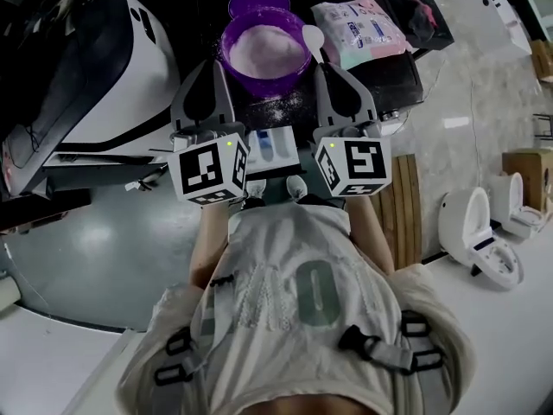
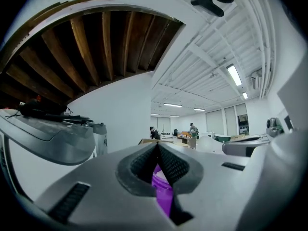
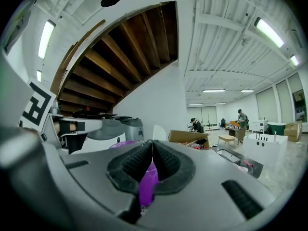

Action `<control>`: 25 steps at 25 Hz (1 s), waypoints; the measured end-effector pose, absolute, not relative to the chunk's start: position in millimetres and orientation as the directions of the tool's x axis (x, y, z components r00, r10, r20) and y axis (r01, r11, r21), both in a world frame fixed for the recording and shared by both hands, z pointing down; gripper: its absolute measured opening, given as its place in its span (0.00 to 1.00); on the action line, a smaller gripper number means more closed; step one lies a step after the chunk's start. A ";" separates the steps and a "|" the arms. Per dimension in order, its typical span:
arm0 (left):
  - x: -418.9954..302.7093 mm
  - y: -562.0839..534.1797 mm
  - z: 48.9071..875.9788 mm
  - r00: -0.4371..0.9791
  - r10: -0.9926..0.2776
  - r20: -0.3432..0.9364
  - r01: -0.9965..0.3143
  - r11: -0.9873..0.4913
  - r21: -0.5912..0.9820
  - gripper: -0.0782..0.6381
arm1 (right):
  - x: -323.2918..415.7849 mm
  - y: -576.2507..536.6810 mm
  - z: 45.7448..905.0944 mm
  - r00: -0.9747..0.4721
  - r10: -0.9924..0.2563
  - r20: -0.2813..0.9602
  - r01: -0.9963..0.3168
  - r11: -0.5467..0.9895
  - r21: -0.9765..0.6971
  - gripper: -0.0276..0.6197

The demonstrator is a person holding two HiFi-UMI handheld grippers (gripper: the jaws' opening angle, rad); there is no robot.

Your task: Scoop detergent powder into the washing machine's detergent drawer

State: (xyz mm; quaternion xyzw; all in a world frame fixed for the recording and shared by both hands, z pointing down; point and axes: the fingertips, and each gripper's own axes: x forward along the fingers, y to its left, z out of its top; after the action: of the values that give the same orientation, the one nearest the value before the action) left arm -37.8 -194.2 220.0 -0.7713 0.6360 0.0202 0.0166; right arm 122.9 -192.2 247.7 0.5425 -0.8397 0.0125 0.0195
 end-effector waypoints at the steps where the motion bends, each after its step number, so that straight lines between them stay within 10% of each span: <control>1: -39.6 -195.9 221.1 0.193 -0.980 -0.051 -0.981 -0.193 0.000 0.14 | 122.1 -193.0 249.2 -0.406 -0.912 0.051 -0.914 0.407 0.001 0.06; 25: -55.4 -269.8 233.1 0.309 -0.951 0.012 -0.951 -0.310 -0.018 0.14 | 95.8 -236.4 237.9 -0.507 -0.827 0.242 -0.829 0.545 0.125 0.06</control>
State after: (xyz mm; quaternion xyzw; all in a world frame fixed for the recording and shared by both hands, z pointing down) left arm -55.4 -269.8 233.1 -0.8092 0.5875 -0.0099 0.0038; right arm 95.8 -236.4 237.9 0.4770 -0.8681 0.0034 0.1373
